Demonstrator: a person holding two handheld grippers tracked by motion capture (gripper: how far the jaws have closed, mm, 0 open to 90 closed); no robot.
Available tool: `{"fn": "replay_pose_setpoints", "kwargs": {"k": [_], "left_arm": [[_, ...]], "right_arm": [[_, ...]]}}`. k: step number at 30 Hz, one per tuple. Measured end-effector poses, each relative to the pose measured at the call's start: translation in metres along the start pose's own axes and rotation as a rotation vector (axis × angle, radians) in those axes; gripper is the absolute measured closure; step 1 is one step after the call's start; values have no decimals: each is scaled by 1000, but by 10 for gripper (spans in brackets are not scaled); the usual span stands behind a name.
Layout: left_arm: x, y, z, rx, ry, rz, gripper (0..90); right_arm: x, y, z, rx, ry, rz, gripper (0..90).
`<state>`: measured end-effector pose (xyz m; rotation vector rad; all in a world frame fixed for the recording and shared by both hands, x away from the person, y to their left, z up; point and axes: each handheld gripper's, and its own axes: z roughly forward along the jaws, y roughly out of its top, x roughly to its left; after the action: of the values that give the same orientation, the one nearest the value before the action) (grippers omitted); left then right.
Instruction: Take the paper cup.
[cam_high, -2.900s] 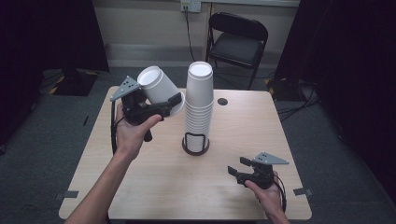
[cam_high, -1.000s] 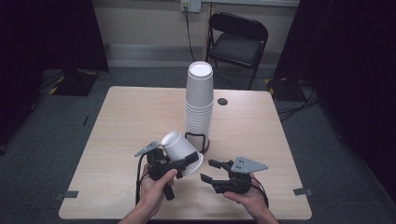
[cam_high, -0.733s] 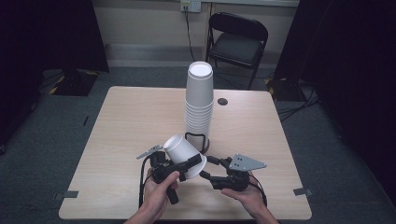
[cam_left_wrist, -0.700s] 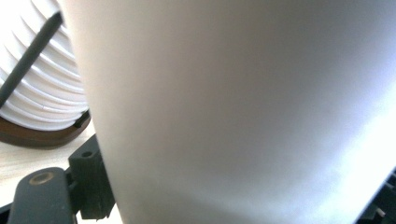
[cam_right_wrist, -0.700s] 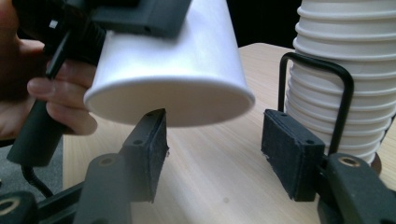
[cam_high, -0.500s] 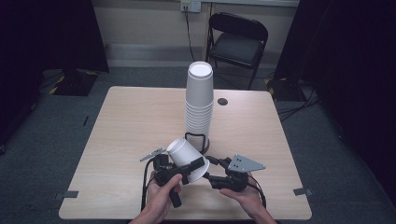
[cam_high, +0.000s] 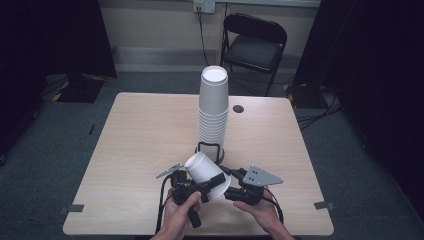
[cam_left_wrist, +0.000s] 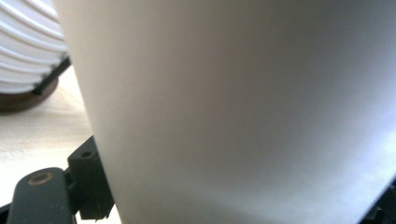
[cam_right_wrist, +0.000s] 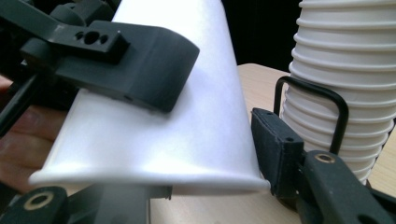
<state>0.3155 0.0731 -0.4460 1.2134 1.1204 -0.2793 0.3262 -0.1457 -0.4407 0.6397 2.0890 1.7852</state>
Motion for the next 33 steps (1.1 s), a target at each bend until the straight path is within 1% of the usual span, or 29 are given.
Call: {"fn": "replay_pose_setpoints", "kwargs": {"k": [1, 2, 3, 5, 6, 7, 9, 10, 11, 12, 13, 14, 15, 16, 18, 19, 21, 22, 24, 27, 28, 29, 31, 32, 33], "left_arm": [[0, -2, 0, -4, -12, -32, 136], [0, -2, 0, -4, -12, -32, 135], [0, -4, 1, -1, -19, -46, 135], [0, -5, 2, -3, -19, -50, 134], [0, -6, 2, 0, -24, -52, 133], [0, -6, 2, 0, -24, -52, 133], [0, -8, 2, -1, -46, -83, 132], [0, -9, 3, 1, -52, -88, 129], [0, -9, 3, 1, -57, -87, 127], [0, -9, 3, 5, -54, -72, 125], [0, -9, 4, 5, -49, -59, 117], [0, -9, 4, 5, -49, -59, 113], [0, -9, 4, 10, -54, -60, 113], [1, -10, 4, 16, -69, -67, 107], [2, -10, 5, 8, -74, -66, 104], [2, -9, 5, 0, -74, -53, 97], [3, -7, 3, -13, -74, -61, 83], [4, -5, 2, -10, -84, -65, 82], [4, -5, 1, -15, -85, -57, 80], [3, -7, 0, -24, -84, -58, 79], [3, -7, -1, -19, -83, -59, 78], [3, -7, -1, -19, -83, -59, 78], [3, -4, -2, -6, -92, -51, 77], [3, -2, -4, -7, -101, -45, 77], [3, -2, -5, -2, -108, -36, 78]], "right_arm": [[0, 0, 0, -8, 4, 0, 560], [0, 0, 0, -13, 4, -6, 569], [1, 0, 0, -10, 2, -9, 575], [2, 0, 1, -10, 1, -12, 580], [1, 0, 1, -12, -3, -10, 620], [1, 0, 1, -12, -3, -10, 620], [-1, 1, -1, -25, -6, -4, 671], [-1, 1, -1, -28, -8, -9, 700], [-2, 1, -2, -31, -15, -10, 721], [-2, 1, -3, -33, -19, -14, 743], [-3, 0, -3, -21, -28, -22, 763], [-3, 0, -2, -20, -29, -21, 783], [-3, 0, -2, -20, -29, -21, 783], [-5, -1, -3, -19, -30, -13, 819], [-5, -1, -3, -19, -25, -13, 825], [-5, -1, -3, -14, -19, -17, 833], [-6, -1, -4, -12, -5, -15, 853], [-6, -1, -4, -14, -4, -15, 858], [-5, 0, -3, -13, -3, -14, 860], [-4, 0, -3, -10, 6, -12, 861], [-5, 1, -3, -9, 18, -5, 861], [-5, 1, -3, -9, 18, -5, 861], [-4, 2, -4, -6, 19, -3, 862], [-4, 3, -4, -4, 21, -3, 862], [-4, 4, -4, -4, 29, 1, 862]]}}
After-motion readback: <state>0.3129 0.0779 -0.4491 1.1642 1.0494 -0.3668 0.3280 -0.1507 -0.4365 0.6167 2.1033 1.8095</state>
